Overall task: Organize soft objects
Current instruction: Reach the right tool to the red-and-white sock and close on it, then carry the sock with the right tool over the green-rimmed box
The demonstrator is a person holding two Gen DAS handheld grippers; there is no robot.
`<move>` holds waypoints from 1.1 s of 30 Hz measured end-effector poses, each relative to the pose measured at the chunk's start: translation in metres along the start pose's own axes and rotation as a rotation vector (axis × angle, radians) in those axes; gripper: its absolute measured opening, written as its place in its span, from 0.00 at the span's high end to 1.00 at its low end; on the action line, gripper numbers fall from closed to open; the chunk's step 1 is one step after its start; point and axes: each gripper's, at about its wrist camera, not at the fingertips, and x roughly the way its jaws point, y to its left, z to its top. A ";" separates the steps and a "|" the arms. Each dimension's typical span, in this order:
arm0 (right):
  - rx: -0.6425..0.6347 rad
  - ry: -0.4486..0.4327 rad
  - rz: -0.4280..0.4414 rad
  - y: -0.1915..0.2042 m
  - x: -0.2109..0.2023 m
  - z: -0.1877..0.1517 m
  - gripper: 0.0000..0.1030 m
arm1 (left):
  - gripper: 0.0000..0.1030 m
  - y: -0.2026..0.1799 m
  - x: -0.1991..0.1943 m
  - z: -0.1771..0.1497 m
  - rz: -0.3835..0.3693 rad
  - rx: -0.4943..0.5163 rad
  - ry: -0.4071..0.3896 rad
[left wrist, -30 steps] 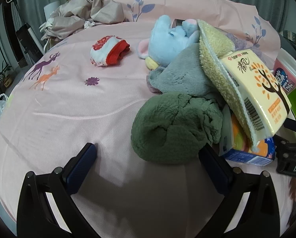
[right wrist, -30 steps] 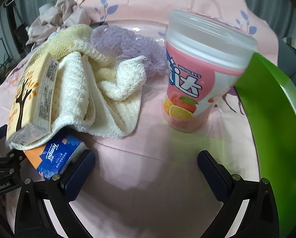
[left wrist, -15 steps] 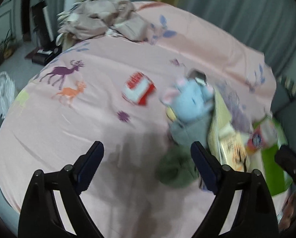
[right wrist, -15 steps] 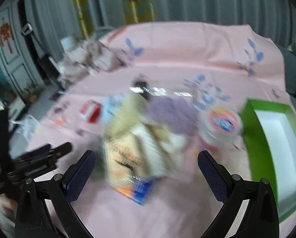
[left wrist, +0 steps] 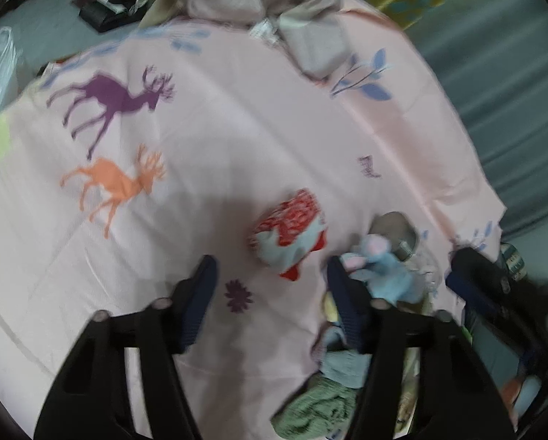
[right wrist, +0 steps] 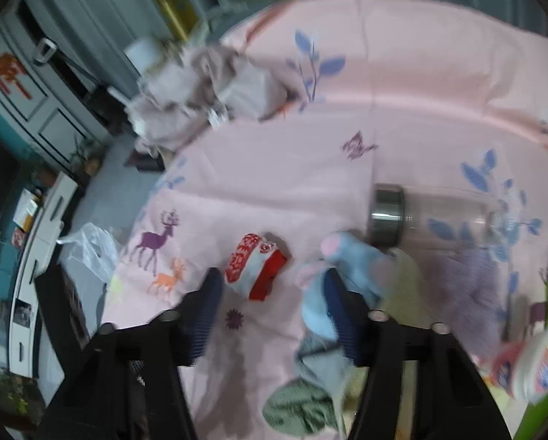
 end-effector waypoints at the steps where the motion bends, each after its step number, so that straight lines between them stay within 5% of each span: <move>1: -0.006 0.022 -0.018 0.003 0.013 0.007 0.47 | 0.51 -0.001 0.004 0.000 -0.014 0.002 0.007; 9: -0.020 0.162 -0.039 0.020 0.089 0.035 0.47 | 0.70 0.007 0.025 0.004 -0.065 -0.046 0.037; 17: -0.067 0.261 -0.072 0.026 0.126 0.025 0.47 | 0.74 0.021 0.046 0.003 -0.166 -0.104 0.075; 18: -0.072 0.257 -0.070 0.025 0.128 0.024 0.55 | 0.76 0.021 0.047 0.002 -0.164 -0.101 0.072; 22: -0.067 0.208 -0.048 0.023 0.119 0.017 0.65 | 0.79 0.016 0.043 0.000 -0.172 -0.082 0.063; 33: -0.010 -0.110 0.061 0.005 -0.012 -0.015 0.66 | 0.79 -0.047 -0.040 -0.039 -0.231 0.236 -0.130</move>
